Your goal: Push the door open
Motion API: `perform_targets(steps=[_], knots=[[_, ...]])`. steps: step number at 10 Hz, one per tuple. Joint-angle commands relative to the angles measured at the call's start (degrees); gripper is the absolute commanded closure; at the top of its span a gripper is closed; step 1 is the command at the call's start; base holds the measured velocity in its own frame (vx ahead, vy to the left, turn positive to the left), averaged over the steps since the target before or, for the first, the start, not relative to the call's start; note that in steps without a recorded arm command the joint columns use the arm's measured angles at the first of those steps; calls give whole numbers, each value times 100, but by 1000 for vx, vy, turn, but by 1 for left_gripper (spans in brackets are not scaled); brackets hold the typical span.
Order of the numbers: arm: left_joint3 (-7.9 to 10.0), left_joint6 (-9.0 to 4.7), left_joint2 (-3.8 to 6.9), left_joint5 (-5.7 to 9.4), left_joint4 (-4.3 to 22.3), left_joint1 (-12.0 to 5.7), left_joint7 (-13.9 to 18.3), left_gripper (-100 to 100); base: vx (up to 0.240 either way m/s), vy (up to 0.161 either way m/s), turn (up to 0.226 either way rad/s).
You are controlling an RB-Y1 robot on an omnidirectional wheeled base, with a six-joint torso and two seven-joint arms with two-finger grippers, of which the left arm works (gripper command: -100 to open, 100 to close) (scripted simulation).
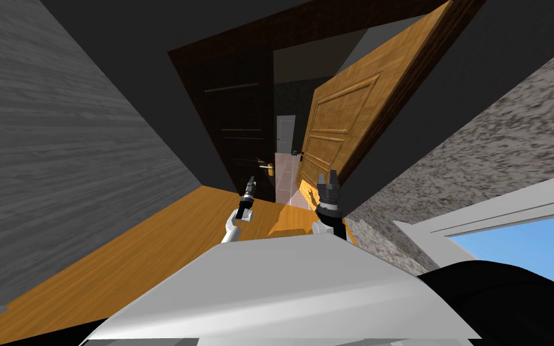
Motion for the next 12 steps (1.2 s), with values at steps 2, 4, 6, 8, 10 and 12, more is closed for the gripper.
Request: perform_targets(steps=[2,4,6,8,10,12], knots=[[-15,68,-40,15,432,-297,63,-100,103,52,-18],[-21,88,-52,22,666,-408,89,-100,60,33,-8],[-31,127,-85,35,1017,-619,138,-100,81,45,-18],[-41,165,-121,47,1361,-826,186,-100,99,53,-19],[-47,184,-139,53,1533,-930,210,-100,60,24,-5],[-56,219,-184,65,1846,-1118,254,-100,73,34,-19]])
